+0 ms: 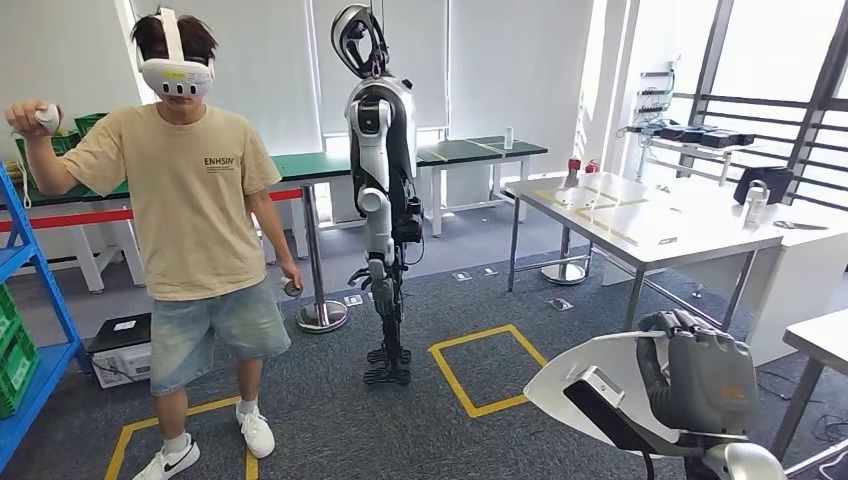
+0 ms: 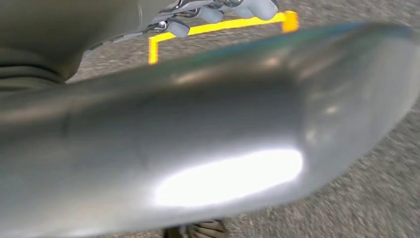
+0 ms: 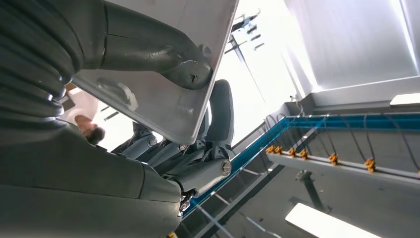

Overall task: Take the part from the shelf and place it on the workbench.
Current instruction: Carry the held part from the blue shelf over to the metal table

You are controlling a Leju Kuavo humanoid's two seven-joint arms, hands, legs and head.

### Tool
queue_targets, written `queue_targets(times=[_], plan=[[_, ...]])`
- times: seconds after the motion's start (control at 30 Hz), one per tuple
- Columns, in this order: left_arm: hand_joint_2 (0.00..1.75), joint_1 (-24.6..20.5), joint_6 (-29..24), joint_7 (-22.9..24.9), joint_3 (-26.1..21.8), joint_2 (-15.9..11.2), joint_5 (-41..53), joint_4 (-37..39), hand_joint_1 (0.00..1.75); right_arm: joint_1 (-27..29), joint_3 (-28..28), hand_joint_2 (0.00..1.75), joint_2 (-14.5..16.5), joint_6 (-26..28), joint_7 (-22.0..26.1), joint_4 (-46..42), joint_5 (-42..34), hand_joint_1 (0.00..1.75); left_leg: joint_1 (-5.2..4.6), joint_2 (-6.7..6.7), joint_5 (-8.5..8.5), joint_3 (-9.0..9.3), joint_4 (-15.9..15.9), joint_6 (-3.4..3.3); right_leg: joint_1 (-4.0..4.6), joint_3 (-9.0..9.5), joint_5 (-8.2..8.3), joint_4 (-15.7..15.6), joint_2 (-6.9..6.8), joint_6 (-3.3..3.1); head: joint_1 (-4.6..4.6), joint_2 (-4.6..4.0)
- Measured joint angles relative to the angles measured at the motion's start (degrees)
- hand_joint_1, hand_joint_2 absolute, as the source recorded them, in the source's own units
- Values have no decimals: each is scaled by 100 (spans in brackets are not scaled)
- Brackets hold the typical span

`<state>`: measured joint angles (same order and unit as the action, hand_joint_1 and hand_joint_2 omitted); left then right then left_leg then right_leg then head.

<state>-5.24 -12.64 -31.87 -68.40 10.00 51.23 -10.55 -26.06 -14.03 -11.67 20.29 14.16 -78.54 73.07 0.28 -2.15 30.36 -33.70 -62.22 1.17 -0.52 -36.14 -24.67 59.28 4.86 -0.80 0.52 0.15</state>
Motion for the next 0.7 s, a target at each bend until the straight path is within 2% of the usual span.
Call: queue_targets(times=[0.07,0.1,0.13,0.17,0.23,0.27,0.3,0.33,0.37,0.4,0.43,0.5,0.53,0.57,0.63,0.67,0.7], plan=[[0,1,14,-7,2,-2,6,1,0,5,0,175,1,2,-1,5,3,140,-15,-126,-72,42,227,-56,-13,-28,0,6,108,72,2,0],[0,3,19,-7,1,-2,8,1,0,8,1,175,0,3,-2,9,4,140,-26,-109,-70,37,235,-93,-15,-41,8,0,166,115,0,0],[0,4,20,-7,0,-2,14,0,0,14,2,175,-3,3,-3,12,4,140,-23,-59,-140,60,244,-136,-18,-53,15,-10,223,158,0,0],[0,0,21,-6,-1,-3,21,-2,0,21,5,175,-10,4,-3,13,3,140,-14,2,-204,81,267,-176,-13,-67,-4,16,195,189,-4,0],[0,-10,21,-9,-1,-8,37,-6,0,11,11,175,-27,5,-3,16,2,140,-2,130,-254,104,315,-245,6,-216,-190,314,-42,232,-23,0],[0,-9,22,-10,-1,-12,42,-8,0,11,13,175,-31,5,-4,18,2,140,-10,191,-257,106,323,-269,11,-366,-370,640,-220,244,-32,0],[0,-2,21,-11,-1,-15,46,-9,0,17,13,175,-33,5,-6,20,2,140,-20,254,-253,104,323,-286,9,-547,-552,1022,-333,260,-39,0],[0,5,21,-11,-1,-17,50,-10,0,33,13,175,-33,5,-10,21,2,140,-30,322,-247,101,322,-296,3,-705,-688,1366,-395,272,-40,0],[0,10,22,-11,-1,-18,54,-10,0,53,13,175,-33,3,-15,22,3,140,-36,390,-239,100,320,-302,-2,-788,-730,1554,-428,278,-41,0],[0,10,22,-11,-1,-18,57,-9,0,66,13,175,-33,3,-19,22,3,140,-40,458,-231,100,318,-302,-3,-755,-665,1509,-452,278,-42,0],[0,7,22,-11,-1,-18,58,-9,0,71,13,175,-33,3,-23,22,4,140,-42,524,-221,105,316,-297,-1,-606,-523,1247,-489,270,-43,0],[0,3,22,-10,-1,-17,59,-8,0,61,13,175,-33,4,-41,21,5,140,-59,641,-190,129,307,-267,28,-147,-228,441,-696,232,-43,0],[0,2,22,-10,-1,-17,59,-9,0,52,13,175,-32,6,-62,21,7,140,-71,692,-171,142,304,-242,48,8,-155,157,-785,202,-42,0],[0,1,22,-10,-1,-18,59,-9,0,45,15,175,-31,9,-88,20,11,140,-82,739,-154,157,303,-215,68,86,-133,1,-840,173,-39,0],[0,-3,21,-11,-1,-17,58,-10,0,41,35,175,-28,11,-143,20,31,140,-88,848,-129,195,320,-161,85,83,-132,-42,-749,117,-34,0],[0,-8,21,-14,-1,-18,57,-10,0,44,52,175,-28,10,-168,15,40,140,-79,857,-110,209,315,-130,68,100,-119,-64,-690,89,-32,0],[0,-13,20,-19,-1,-18,56,-11,0,38,76,175,-28,9,-190,6,50,140,-72,779,-53,197,253,-99,44,123,-104,-88,-630,56,-30,0]])
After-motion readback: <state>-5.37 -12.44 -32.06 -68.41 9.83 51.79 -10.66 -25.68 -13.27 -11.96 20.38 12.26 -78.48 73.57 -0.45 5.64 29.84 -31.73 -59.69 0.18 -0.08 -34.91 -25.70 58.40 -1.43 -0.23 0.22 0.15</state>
